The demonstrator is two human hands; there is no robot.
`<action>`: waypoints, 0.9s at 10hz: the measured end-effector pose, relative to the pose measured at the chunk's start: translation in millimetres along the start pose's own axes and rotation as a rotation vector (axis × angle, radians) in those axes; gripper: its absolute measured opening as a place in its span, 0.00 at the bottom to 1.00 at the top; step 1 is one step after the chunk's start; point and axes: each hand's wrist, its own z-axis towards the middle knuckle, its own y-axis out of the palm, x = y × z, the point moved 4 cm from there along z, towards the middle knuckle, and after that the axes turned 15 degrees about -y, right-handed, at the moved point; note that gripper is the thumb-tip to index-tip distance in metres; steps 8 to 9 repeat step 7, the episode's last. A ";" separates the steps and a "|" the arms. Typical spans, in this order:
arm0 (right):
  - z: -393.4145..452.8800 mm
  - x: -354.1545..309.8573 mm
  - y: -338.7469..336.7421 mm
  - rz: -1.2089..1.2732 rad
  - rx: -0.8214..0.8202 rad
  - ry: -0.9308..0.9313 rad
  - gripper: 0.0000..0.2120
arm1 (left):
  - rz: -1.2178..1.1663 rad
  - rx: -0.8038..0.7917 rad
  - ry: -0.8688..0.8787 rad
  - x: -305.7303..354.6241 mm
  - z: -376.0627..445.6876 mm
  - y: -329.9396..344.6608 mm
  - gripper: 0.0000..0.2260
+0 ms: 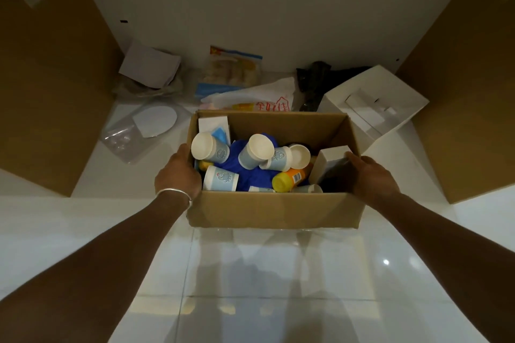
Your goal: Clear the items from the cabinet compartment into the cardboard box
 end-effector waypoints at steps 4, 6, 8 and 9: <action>33.4 3.3 2.8 -0.013 -0.026 0.053 0.38 | 0.076 0.037 -0.037 12.9 15.9 2.7 0.10; -4.2 -24.4 -21.8 -0.038 0.110 0.141 0.37 | 0.176 0.205 0.168 29.5 -26.0 -15.1 0.18; -25.6 -39.5 -29.0 0.077 0.267 0.042 0.31 | 0.033 0.175 0.258 32.3 -64.1 -9.4 0.20; -25.6 -39.5 -29.0 0.077 0.267 0.042 0.31 | 0.033 0.175 0.258 32.3 -64.1 -9.4 0.20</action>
